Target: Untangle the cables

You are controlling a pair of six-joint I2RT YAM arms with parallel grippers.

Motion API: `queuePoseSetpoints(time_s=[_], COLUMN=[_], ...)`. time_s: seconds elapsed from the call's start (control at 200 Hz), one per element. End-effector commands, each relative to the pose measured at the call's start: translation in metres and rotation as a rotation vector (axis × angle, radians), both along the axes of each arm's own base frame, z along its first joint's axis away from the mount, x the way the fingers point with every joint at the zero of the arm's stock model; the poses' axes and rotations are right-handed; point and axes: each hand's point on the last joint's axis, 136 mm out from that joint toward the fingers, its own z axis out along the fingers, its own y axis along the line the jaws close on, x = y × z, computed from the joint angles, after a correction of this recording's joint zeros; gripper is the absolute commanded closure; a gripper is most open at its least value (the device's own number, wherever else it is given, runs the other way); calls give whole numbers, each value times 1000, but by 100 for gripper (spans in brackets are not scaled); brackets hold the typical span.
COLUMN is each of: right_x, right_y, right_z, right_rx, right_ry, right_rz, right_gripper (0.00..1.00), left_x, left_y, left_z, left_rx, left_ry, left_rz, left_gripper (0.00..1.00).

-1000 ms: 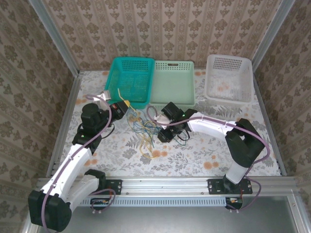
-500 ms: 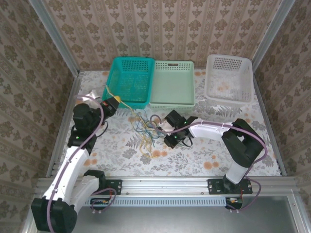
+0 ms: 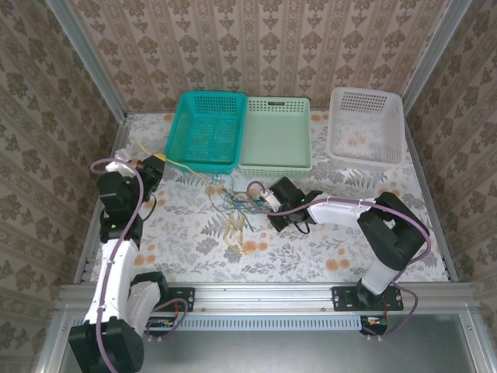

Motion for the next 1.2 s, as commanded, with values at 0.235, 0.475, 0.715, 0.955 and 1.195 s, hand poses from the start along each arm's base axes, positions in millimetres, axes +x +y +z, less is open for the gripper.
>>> queuePoseSetpoints(time_s=[0.235, 0.475, 0.715, 0.955, 1.195], right_x=[-9, -5, -1, 1, -32], right_y=[20, 25, 65, 120, 119], right_z=[54, 117, 134, 111, 76], right_rx=[193, 284, 254, 317, 265], right_ry=[20, -56, -117, -135, 8], right_rz=[24, 9, 102, 68, 114], right_gripper=[39, 29, 31, 43, 44], left_x=[-9, -12, -10, -17, -11], left_y=[-24, -50, -71, -61, -63], left_z=[28, 25, 33, 63, 67], left_rx=[-1, 0, -33, -38, -43], left_ry=[-93, -93, -119, -173, -182], left_rz=[-88, -148, -187, -130, -137], left_gripper=[100, 100, 100, 100, 100])
